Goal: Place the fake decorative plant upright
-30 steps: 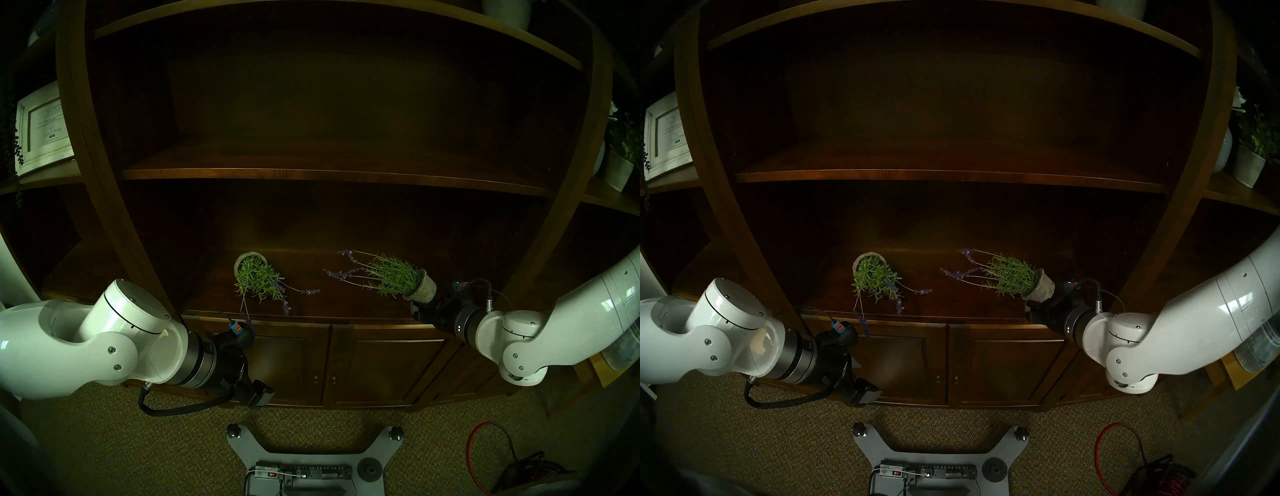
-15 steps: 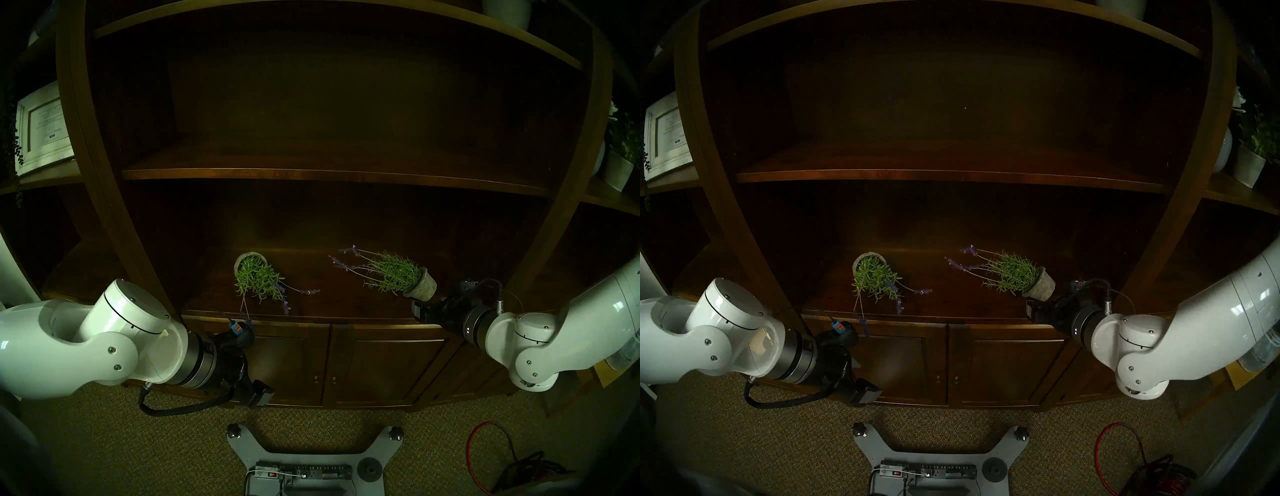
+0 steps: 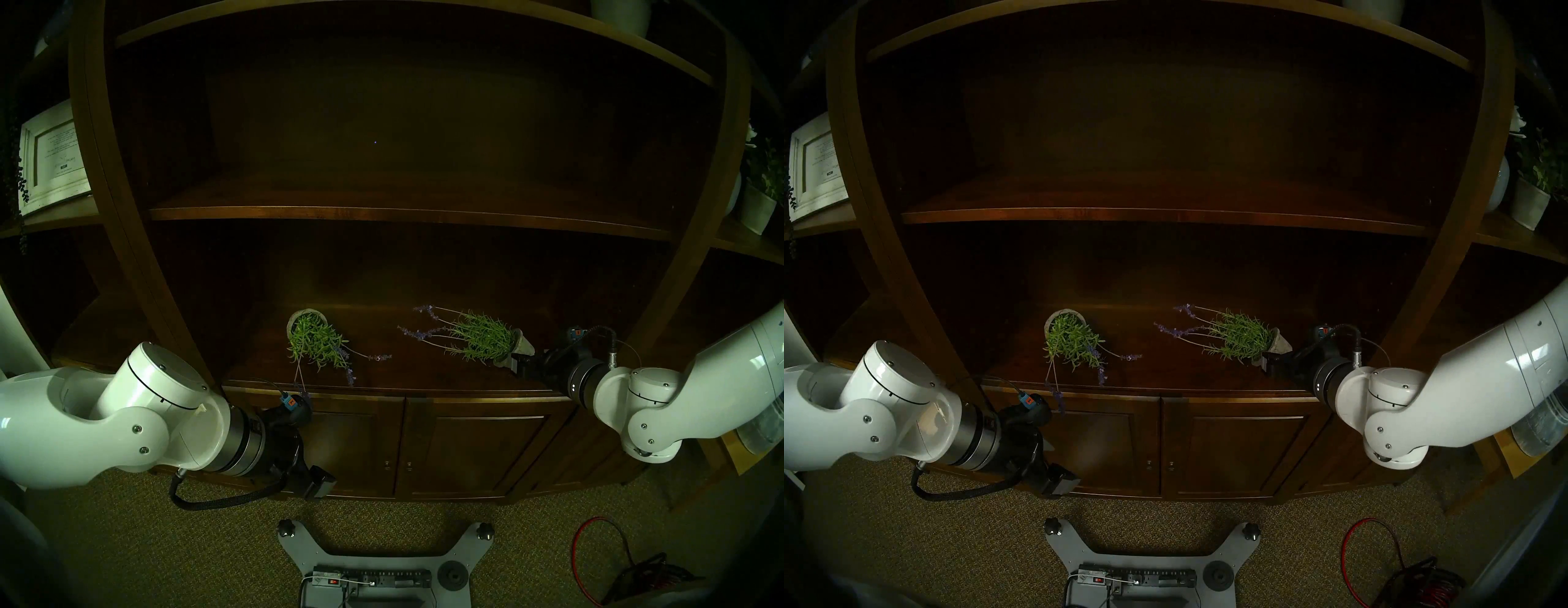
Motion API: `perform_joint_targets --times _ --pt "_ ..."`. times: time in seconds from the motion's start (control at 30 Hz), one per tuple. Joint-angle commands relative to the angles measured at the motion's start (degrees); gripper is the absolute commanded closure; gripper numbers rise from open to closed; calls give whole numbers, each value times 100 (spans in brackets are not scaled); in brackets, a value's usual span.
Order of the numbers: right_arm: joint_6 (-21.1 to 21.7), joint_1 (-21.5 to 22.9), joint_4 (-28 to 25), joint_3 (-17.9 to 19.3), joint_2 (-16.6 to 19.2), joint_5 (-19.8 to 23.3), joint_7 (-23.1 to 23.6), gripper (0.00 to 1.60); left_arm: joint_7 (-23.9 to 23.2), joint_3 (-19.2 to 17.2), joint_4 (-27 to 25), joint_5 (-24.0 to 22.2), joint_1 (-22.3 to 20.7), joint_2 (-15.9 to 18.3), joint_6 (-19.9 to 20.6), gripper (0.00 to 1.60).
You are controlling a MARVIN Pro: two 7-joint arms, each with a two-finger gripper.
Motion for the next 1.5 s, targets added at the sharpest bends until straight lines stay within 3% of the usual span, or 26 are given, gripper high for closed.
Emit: perform_joint_targets --times 0.0,0.4,1.47 --pt "158 -299 374 475 -94 281 128 0 7 -80 -15 1 -73 -14 6 0" --pt "321 -840 815 910 -287 656 280 0 7 -81 -15 -1 -73 -14 7 0" --pt "375 -1342 1193 1261 -633 1071 363 0 7 -81 -15 0 -73 -14 7 0"
